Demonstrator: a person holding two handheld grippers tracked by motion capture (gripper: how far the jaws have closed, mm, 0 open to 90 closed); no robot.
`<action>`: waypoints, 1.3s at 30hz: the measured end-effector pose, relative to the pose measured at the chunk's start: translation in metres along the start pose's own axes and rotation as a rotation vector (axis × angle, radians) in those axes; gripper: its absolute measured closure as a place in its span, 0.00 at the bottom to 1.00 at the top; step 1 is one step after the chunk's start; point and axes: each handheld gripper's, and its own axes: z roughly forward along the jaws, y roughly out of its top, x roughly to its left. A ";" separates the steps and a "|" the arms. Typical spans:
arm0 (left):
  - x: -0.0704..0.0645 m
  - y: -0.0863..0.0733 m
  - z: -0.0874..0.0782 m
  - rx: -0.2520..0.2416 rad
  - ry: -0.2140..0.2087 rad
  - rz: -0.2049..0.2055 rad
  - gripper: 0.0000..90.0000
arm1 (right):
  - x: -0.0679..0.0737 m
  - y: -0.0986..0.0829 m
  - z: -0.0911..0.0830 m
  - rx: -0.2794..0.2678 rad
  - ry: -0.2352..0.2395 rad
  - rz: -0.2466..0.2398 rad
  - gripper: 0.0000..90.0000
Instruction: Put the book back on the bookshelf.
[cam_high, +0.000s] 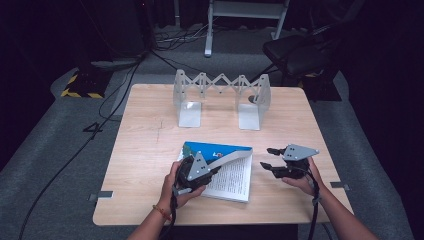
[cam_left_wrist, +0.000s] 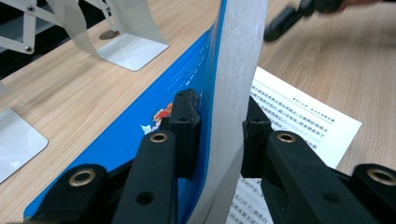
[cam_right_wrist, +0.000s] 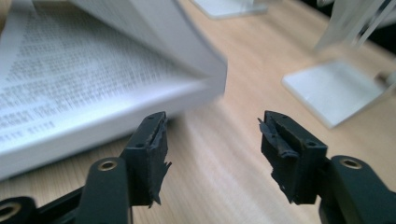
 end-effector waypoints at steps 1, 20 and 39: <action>0.001 0.000 -0.001 -0.013 -0.004 -0.010 0.81 | -0.001 -0.004 0.005 0.015 0.020 0.023 0.44; 0.022 0.001 -0.026 -0.125 -0.068 -0.111 0.82 | 0.015 0.029 0.024 -0.222 0.154 0.087 0.53; 0.022 -0.008 -0.052 -0.184 -0.001 -0.130 0.81 | 0.029 0.092 0.024 -0.320 0.134 0.040 0.56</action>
